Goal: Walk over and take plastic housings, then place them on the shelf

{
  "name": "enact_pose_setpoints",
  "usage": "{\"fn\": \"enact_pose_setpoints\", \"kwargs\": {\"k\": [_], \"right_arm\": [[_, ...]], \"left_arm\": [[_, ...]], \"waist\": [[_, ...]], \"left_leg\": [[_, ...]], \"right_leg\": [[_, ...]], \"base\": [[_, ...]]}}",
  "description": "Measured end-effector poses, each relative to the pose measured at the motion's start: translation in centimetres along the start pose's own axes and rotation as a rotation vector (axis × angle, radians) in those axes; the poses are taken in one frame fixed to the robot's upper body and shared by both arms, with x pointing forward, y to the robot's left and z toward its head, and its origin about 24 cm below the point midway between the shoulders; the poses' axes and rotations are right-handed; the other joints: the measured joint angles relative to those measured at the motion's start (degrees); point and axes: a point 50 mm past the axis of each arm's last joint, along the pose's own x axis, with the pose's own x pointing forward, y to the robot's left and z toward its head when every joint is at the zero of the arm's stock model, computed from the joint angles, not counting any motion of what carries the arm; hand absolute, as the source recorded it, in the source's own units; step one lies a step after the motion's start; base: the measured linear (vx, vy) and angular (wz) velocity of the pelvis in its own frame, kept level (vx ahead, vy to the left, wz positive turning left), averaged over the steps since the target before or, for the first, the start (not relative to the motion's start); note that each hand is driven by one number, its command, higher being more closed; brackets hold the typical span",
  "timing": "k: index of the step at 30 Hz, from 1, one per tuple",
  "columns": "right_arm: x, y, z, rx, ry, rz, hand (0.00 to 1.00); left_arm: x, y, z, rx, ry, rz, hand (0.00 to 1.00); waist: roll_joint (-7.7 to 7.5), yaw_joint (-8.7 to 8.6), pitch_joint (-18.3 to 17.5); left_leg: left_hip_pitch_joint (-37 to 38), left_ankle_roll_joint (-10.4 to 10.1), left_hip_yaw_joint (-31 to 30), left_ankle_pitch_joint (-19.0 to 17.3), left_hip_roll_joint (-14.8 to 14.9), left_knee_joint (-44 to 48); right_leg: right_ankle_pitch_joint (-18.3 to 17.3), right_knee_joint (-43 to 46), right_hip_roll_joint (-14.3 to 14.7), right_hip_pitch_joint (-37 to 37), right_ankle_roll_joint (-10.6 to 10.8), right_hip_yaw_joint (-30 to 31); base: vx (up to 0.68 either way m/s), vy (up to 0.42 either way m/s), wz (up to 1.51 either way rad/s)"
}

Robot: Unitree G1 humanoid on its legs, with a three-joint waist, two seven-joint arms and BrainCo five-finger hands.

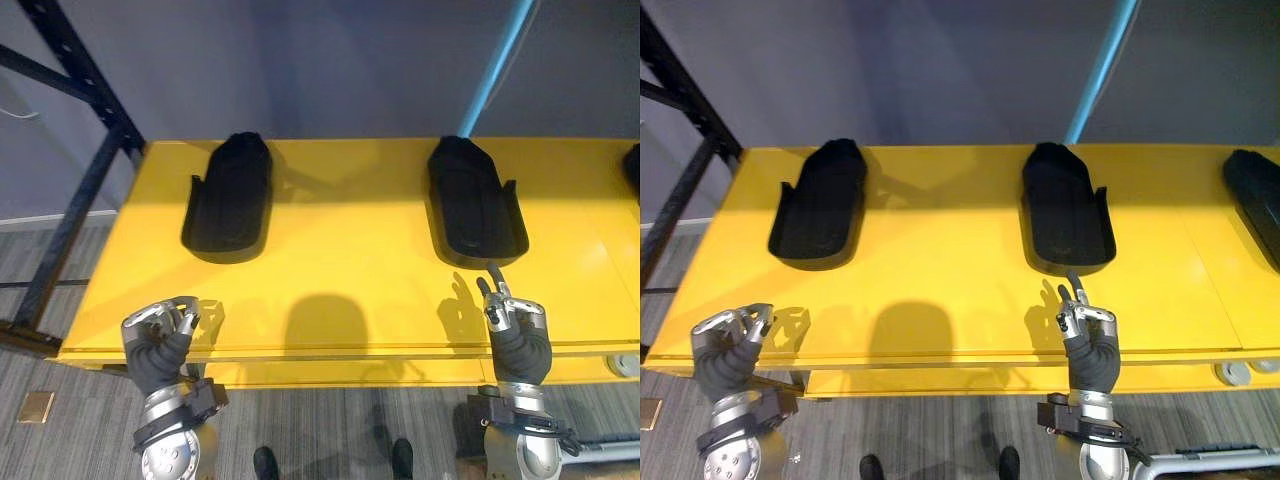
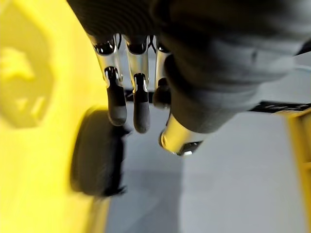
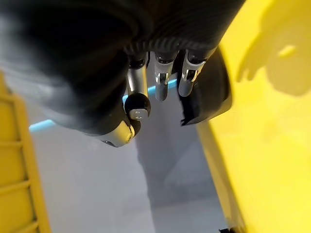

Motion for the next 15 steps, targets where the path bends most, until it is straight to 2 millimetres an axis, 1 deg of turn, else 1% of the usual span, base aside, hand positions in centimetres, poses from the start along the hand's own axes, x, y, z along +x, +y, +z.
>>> {"fn": "enact_pose_setpoints", "kwargs": {"k": [2,5,6,7,8,9,10,11,12,13,14,15], "right_arm": [[0.2,0.0,-0.4,-0.016,0.007,0.002,0.00],[0.8,0.1,-1.0,-0.031,0.016,0.007,0.00],[1.0,0.1,-1.3,-0.056,0.020,0.011,0.00],[1.2,0.1,-1.4,-0.073,0.022,0.015,0.00],[1.5,-0.1,-1.2,-0.118,0.017,0.036,0.00],[1.8,0.0,-1.0,-0.151,0.011,0.058,0.00],[2.5,0.2,-0.7,-0.212,-0.007,0.106,0.00],[3.0,-0.1,-0.2,-0.276,-0.026,0.134,0.00],[3.0,-0.4,-0.1,-0.299,-0.027,0.131,0.00],[2.8,-1.3,0.1,-0.329,-0.022,0.097,0.00],[2.1,-2.5,0.2,-0.353,-0.003,0.049,0.00],[1.7,-3.0,0.4,-0.366,0.002,0.022,0.00]], "left_arm": [[-0.2,0.2,0.4,0.050,-0.029,0.009,0.00],[-0.2,-0.1,1.2,0.065,-0.085,0.011,0.00],[-0.2,-0.3,1.2,0.059,-0.095,0.011,0.00],[-0.1,-0.5,1.3,0.053,-0.105,0.010,0.00],[0.1,-1.0,1.5,0.032,-0.123,-0.002,0.00],[0.1,-1.2,1.6,0.032,-0.135,-0.005,0.00],[0.0,-1.7,1.7,0.018,-0.143,-0.019,0.00],[0.0,-2.2,1.5,0.004,-0.142,-0.037,0.00],[0.1,-2.7,1.4,-0.012,-0.139,-0.055,0.00],[0.3,-3.6,1.1,-0.035,-0.134,-0.092,0.00],[0.5,-4.8,0.5,-0.057,-0.118,-0.144,0.00],[0.5,-5.4,0.2,-0.066,-0.109,-0.176,0.00]], "waist": [[0.02,0.94,-0.11],[0.07,0.93,-1.41],[-0.01,0.86,-2.28],[-0.30,0.82,-2.54],[-0.40,1.30,-2.69],[-0.37,1.90,-2.71],[0.37,2.73,-3.25],[1.50,2.66,-3.96],[1.95,2.53,-4.21],[2.13,2.28,-4.33],[1.44,1.00,-4.27],[1.03,0.41,-4.39]], "left_leg": [[1.27,0.01,0.09,-0.02,-0.02,-0.16],[3.13,-0.15,1.48,-0.35,0.10,0.04],[3.64,-0.62,1.81,-1.09,0.22,0.93],[3.38,-0.74,1.59,-2.70,0.41,3.54],[1.79,-1.11,-3.56,-7.34,1.08,10.82],[0.83,-1.56,-8.85,-10.39,1.25,15.65],[-0.19,-2.94,-18.40,-16.01,1.29,22.67],[-0.18,-4.34,-26.95,-21.61,1.15,27.67],[0.43,-4.60,-30.34,-24.12,0.91,29.06],[2.96,-4.40,-35.00,-28.23,-0.14,30.21],[5.13,-2.82,-36.85,-32.79,-1.81,30.70],[5.40,-1.02,-36.58,-34.90,-2.93,31.18]], "right_leg": [[-0.08,0.00,-0.02,1.12,0.08,0.10],[-0.03,0.13,0.07,1.79,0.00,1.30],[0.13,0.14,0.16,1.56,-0.16,2.73],[0.21,0.25,0.12,1.51,-0.28,3.68],[0.25,0.83,0.30,1.53,-0.34,5.55],[0.24,1.53,0.66,0.99,-0.34,7.55],[0.22,3.37,2.04,-0.55,-0.32,12.05],[-0.01,5.64,3.91,-2.60,0.00,15.86],[-0.21,6.87,4.68,-3.38,0.28,17.60],[-0.79,9.41,5.80,-4.79,1.08,21.44],[-0.97,11.08,5.98,-6.37,1.71,25.30],[-0.60,11.13,5.64,-6.99,2.35,26.98]], "base": [[-0.06,0.032,0.03],[-0.03,0.021,-0.22],[-0.02,0.023,-0.48],[-0.01,0.016,-0.61],[0.01,-0.002,-0.71],[0.02,0.027,-1.44],[-0.02,0.116,-1.88],[-0.04,0.190,-1.92],[-0.11,0.308,-1.69],[-0.18,0.365,-1.56],[-0.26,0.461,-1.44],[-0.25,0.403,-1.39]]}}
